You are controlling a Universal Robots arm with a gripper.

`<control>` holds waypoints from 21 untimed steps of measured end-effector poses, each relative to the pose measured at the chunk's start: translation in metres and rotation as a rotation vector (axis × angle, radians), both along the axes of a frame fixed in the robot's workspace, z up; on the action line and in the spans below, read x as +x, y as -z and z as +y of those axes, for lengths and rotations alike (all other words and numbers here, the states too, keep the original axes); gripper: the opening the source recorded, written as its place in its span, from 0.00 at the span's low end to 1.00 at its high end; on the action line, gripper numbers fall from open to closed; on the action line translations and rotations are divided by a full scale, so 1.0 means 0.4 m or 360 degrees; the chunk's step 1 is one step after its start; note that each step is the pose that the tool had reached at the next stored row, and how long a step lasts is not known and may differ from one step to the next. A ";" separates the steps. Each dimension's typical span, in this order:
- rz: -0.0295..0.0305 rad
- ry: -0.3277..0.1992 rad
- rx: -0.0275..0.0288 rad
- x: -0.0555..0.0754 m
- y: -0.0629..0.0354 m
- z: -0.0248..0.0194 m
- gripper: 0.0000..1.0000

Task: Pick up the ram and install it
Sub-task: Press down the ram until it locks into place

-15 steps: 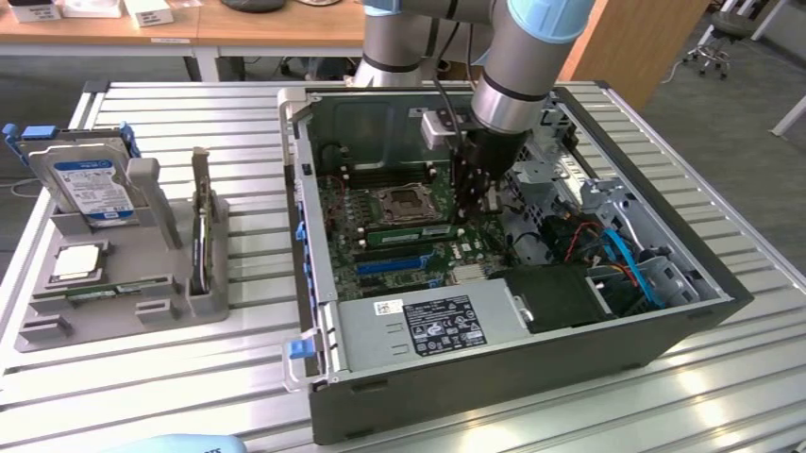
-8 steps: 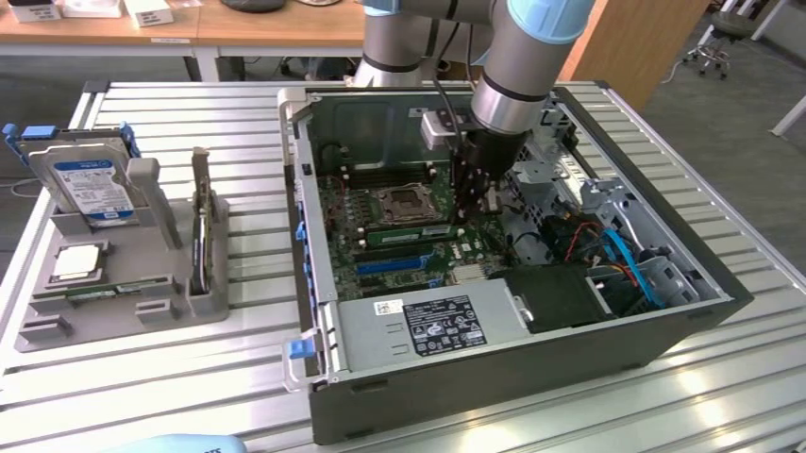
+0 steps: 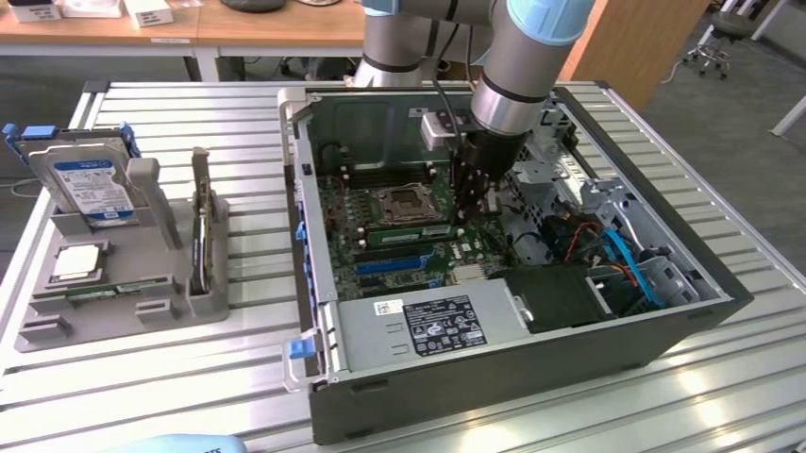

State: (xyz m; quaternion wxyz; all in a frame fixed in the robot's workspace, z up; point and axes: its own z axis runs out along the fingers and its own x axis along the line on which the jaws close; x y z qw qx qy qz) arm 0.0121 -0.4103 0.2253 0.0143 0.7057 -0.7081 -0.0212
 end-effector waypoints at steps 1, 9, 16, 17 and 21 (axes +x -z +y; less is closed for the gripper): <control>0.00000 0.0000 0.00002 0.000 0.000 0.000 0.10; 0.00000 0.0000 0.00008 0.000 0.003 0.000 0.10; 0.00001 0.0000 0.00040 0.000 0.005 0.000 0.10; 0.00000 0.0000 0.00042 0.000 0.005 0.000 0.10; 0.00000 0.0000 0.00048 0.000 0.007 0.000 0.10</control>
